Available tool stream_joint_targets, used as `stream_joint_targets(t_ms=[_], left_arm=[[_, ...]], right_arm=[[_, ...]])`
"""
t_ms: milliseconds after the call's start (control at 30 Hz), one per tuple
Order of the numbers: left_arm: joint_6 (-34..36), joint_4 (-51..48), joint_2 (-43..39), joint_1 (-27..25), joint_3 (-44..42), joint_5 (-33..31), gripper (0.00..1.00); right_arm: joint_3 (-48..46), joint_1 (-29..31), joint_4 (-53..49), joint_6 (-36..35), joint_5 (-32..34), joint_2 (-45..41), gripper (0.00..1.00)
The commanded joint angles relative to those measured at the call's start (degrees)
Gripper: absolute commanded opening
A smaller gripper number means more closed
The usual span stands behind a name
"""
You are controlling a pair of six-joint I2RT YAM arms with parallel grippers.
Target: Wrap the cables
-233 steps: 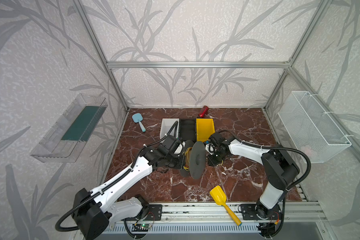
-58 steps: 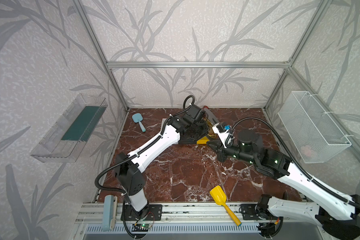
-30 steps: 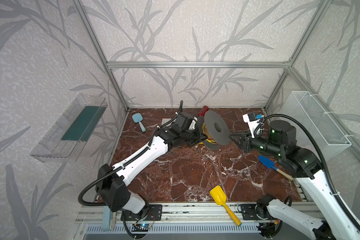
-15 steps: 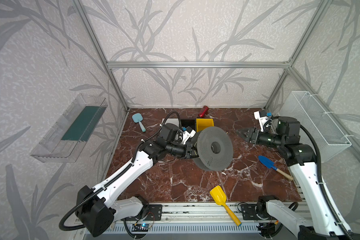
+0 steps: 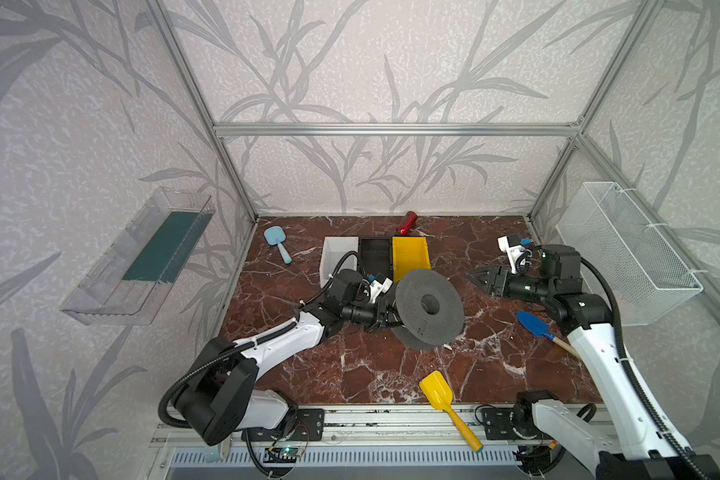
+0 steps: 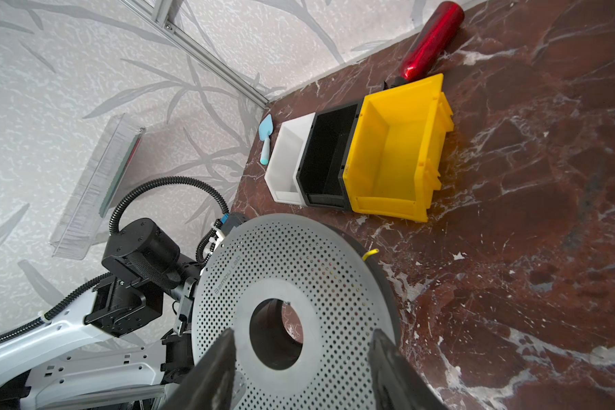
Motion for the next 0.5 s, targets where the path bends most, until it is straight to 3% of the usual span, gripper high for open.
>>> stream_joint_targets(t_ms=[0, 100, 167, 267, 467], left_arm=[[-5.96, 19.66, -2.19, 0.24, 0.45, 5.99, 0.00], [-2.94, 14.44, -4.39, 0.24, 0.61, 6.59, 0.00], [2.20, 5.00, -5.56, 0.33, 1.39, 5.03, 0.00], [4.68, -0.90, -5.01, 0.56, 1.22, 1.45, 0.00], [0.98, 8.38, 1.28, 0.68, -1.34, -1.59, 0.00]], right_arm=[[-1.70, -0.59, 1.13, -1.59, 0.68, -0.70, 0.59], [-2.69, -1.43, 2.18, -1.42, 0.27, -0.18, 0.59], [-3.28, -1.94, 2.66, -1.10, 0.72, 0.97, 0.59], [-5.72, -2.19, 6.00, 1.18, 0.11, 2.21, 0.58], [-9.06, -2.15, 9.98, 2.52, 0.15, 1.96, 0.59]])
